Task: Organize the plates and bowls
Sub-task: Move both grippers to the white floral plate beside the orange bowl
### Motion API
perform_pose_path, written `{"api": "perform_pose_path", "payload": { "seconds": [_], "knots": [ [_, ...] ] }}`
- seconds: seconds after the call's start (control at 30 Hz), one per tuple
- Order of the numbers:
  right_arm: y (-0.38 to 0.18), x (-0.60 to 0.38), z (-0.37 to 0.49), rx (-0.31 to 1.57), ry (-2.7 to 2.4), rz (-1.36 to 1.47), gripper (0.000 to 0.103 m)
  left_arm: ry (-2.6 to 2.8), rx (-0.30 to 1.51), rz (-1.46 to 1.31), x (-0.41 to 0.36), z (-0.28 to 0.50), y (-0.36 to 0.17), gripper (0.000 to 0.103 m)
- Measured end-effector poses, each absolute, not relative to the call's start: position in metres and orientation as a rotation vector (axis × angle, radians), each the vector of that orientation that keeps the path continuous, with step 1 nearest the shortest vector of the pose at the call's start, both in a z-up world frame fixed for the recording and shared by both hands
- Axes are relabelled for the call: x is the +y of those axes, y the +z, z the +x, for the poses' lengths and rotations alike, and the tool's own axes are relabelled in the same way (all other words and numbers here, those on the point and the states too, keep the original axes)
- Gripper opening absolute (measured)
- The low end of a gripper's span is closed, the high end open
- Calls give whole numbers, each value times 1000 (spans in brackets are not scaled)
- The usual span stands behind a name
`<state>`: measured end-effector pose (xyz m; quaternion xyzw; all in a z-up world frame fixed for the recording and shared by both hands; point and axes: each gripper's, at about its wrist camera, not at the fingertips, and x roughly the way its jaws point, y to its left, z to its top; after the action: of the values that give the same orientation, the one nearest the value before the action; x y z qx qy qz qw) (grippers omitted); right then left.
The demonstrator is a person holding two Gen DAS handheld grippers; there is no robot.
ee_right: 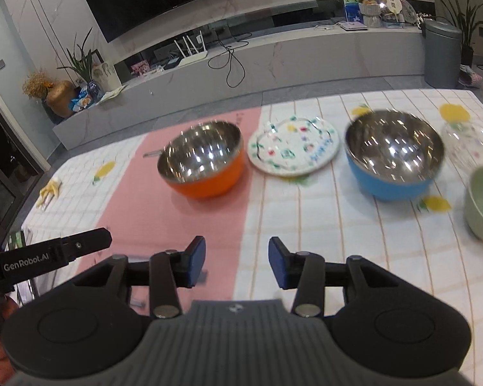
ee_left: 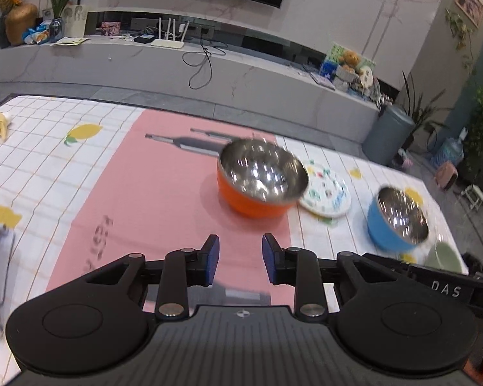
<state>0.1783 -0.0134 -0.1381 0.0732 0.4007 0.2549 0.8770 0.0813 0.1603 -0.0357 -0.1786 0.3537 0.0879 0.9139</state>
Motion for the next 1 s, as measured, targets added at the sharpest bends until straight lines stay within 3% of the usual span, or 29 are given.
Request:
{"api": "perform_pose_path", "payload": {
  "seconds": [0.37, 0.73, 1.0],
  "knots": [
    [-156, 17, 227, 875, 516, 186, 43, 179, 722, -430, 178, 124, -50, 34],
    [-153, -14, 281, 886, 484, 202, 43, -28, 770, -336, 138, 188, -32, 34],
    [-134, -34, 344, 901, 512, 142, 44, 11, 861, -581, 107, 222, -60, 34]
  ]
}}
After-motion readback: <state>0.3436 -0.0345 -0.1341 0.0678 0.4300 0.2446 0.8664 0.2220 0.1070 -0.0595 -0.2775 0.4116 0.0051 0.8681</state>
